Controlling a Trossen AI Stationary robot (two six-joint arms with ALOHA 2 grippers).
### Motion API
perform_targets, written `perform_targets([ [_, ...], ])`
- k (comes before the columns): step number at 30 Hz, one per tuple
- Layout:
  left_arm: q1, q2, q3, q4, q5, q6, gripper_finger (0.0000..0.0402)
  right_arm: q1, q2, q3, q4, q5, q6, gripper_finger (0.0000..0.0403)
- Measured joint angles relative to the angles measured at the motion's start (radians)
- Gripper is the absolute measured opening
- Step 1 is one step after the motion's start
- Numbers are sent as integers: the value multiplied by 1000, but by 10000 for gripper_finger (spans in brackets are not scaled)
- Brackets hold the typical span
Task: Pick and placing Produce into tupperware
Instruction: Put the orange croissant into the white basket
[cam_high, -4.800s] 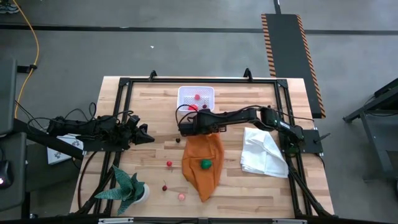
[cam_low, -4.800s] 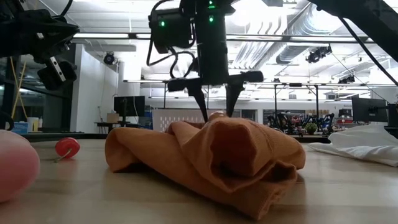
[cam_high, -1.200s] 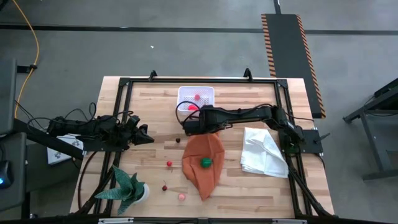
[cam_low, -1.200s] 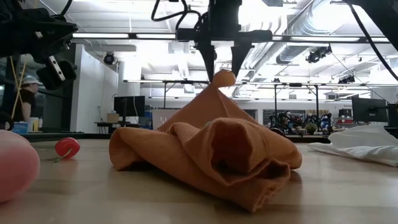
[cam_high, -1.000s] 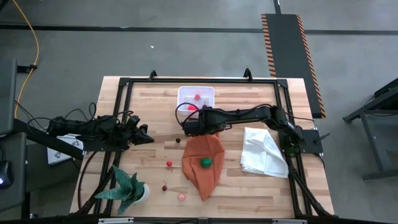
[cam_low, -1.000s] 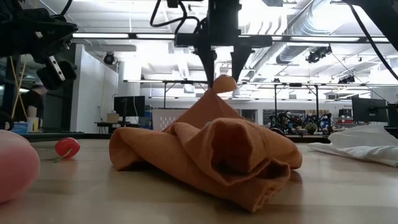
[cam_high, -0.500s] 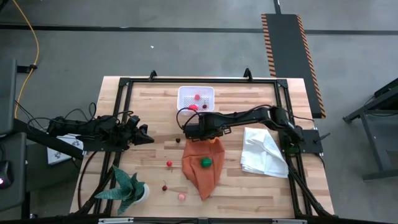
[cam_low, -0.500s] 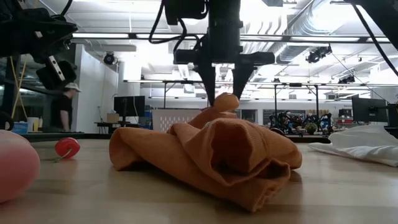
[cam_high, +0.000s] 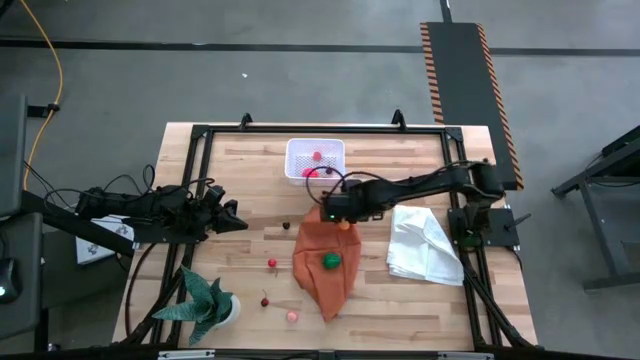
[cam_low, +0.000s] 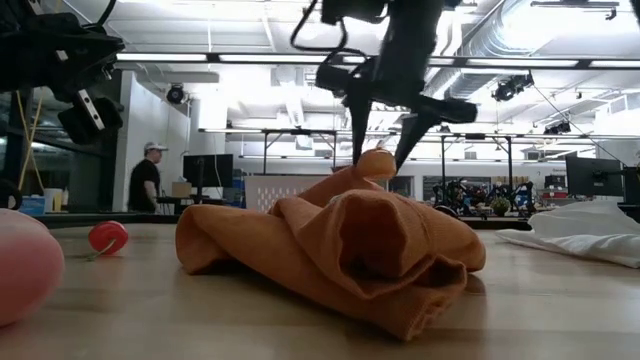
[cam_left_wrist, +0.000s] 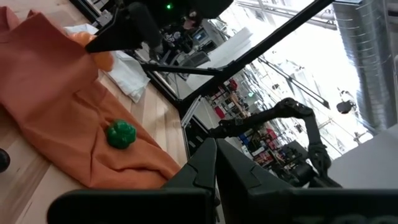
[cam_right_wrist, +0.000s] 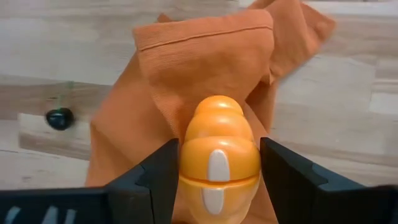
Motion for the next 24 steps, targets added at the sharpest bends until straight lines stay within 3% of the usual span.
perform_targets([
  [10,0,0,0,-1,-5,0,1,-14,-49,-101,32,-27,-23,185],
  [24,0,0,0,-1,-6,0,1,-21,-49,-100,-16,-14,-71,193],
])
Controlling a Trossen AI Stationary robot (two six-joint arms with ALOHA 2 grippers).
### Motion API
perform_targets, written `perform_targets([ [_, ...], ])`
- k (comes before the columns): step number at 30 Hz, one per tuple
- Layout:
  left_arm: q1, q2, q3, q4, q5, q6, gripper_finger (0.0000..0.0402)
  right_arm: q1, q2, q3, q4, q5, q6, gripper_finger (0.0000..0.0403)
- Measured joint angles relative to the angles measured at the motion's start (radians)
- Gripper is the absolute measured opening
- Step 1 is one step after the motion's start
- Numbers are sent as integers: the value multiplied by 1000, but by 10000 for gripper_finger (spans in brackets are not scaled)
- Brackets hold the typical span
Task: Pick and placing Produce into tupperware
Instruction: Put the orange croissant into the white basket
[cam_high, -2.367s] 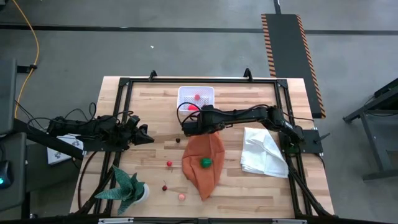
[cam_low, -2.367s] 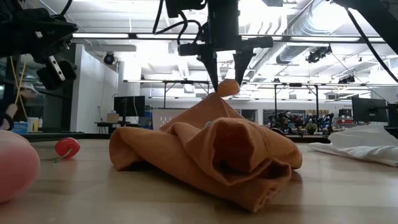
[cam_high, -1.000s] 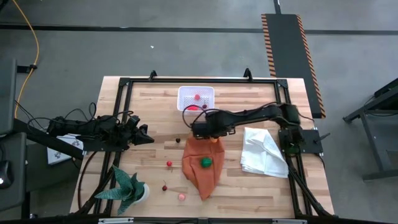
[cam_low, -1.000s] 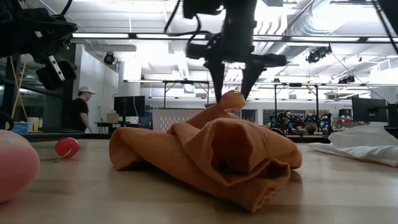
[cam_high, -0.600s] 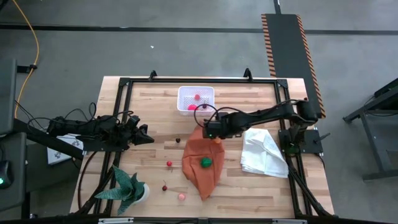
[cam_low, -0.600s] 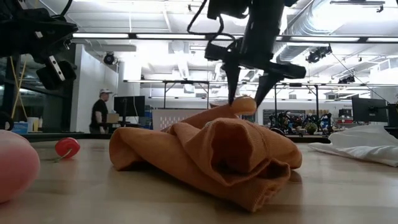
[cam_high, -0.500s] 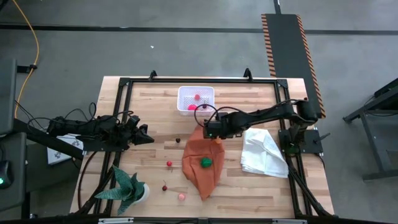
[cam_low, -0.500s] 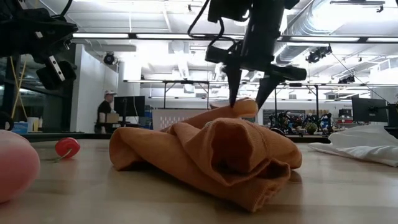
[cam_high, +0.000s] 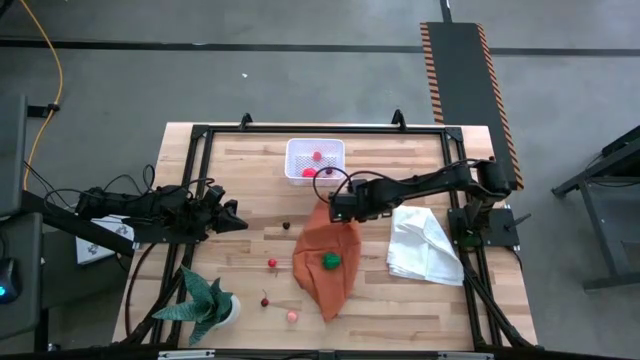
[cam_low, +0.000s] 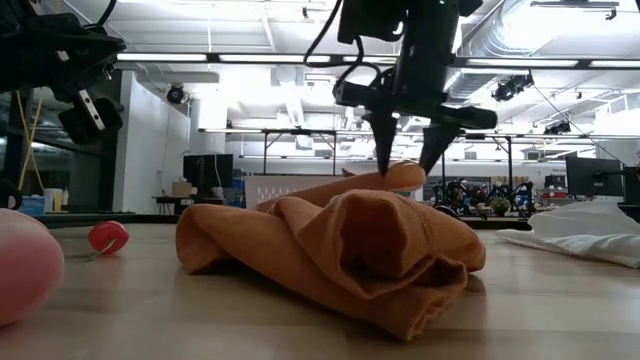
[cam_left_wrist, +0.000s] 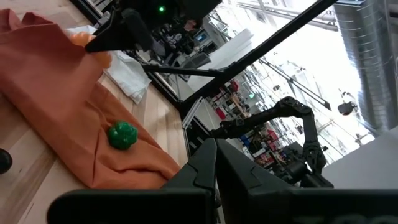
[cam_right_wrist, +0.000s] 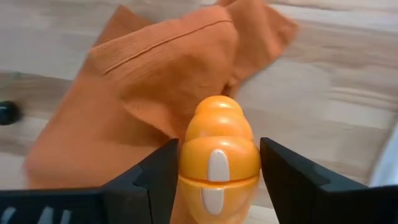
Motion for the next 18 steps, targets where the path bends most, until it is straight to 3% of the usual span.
perform_targets([
  [18,0,0,0,1,7,0,1,-2,0,0,-23,-4,-18,218],
])
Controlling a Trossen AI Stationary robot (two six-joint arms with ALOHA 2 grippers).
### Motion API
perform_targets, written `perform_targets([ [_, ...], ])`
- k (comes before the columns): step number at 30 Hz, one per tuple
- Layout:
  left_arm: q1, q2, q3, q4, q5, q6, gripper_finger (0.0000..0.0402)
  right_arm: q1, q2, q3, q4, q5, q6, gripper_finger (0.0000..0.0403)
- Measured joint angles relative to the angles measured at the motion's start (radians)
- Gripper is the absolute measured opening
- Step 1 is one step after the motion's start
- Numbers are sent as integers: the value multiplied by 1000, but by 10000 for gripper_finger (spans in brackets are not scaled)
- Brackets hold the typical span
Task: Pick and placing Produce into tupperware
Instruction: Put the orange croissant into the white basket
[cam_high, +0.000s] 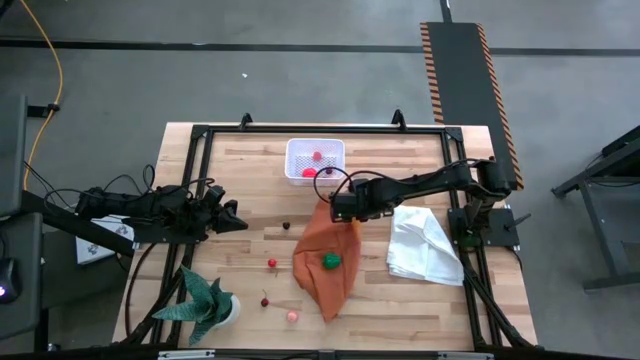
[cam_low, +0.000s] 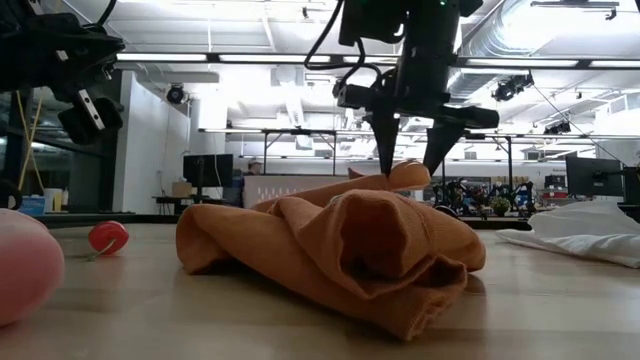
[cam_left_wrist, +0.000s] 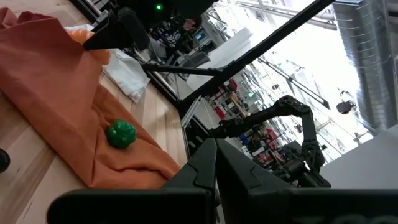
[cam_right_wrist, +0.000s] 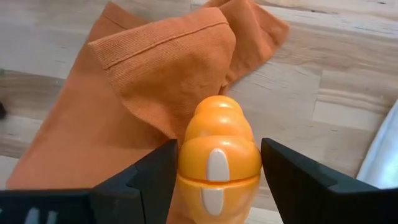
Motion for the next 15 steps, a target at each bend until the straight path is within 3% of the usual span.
perform_targets([
  [15,0,0,0,0,1,-1,1,-39,0,0,6,-14,-68,218],
])
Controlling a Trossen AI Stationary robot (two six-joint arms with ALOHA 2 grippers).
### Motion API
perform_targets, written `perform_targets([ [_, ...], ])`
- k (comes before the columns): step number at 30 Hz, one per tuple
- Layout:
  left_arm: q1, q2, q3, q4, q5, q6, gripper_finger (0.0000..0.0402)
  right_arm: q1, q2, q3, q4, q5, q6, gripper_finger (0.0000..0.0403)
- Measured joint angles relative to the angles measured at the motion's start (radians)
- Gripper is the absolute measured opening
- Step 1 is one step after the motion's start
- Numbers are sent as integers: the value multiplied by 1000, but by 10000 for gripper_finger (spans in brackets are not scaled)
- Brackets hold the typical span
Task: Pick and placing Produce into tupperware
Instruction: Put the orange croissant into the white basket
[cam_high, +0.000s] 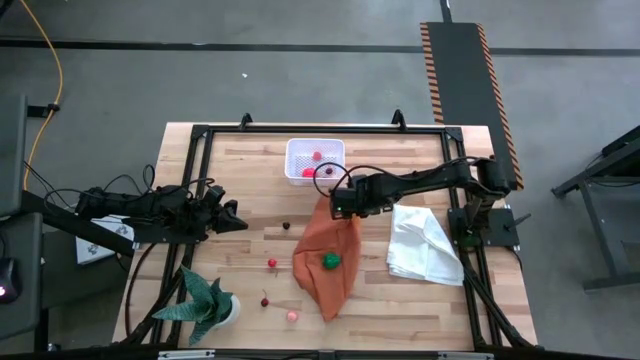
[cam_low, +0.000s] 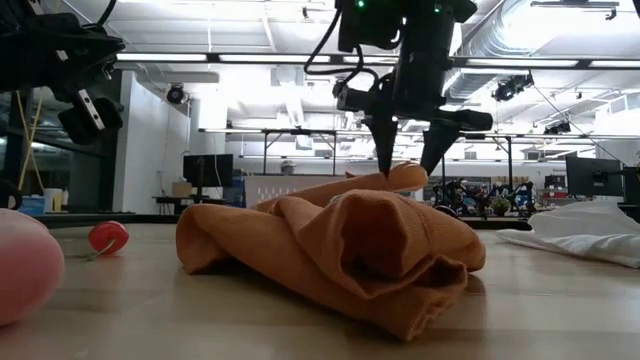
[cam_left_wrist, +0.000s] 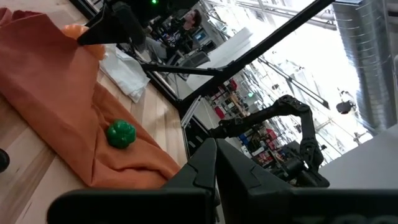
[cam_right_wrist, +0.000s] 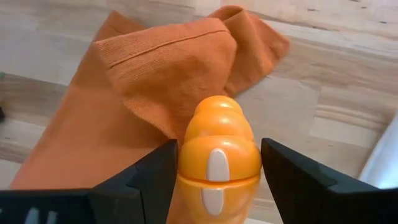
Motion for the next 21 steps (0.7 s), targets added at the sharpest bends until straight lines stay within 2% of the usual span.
perform_targets([
  [9,0,0,0,0,5,-2,1,-14,1,-3,-69,-14,-18,218],
  [15,0,0,0,1,11,-2,1,-17,5,-131,86,-100,14,218],
  [21,0,0,0,5,33,-3,1,-4,5,-164,122,-92,52,218],
])
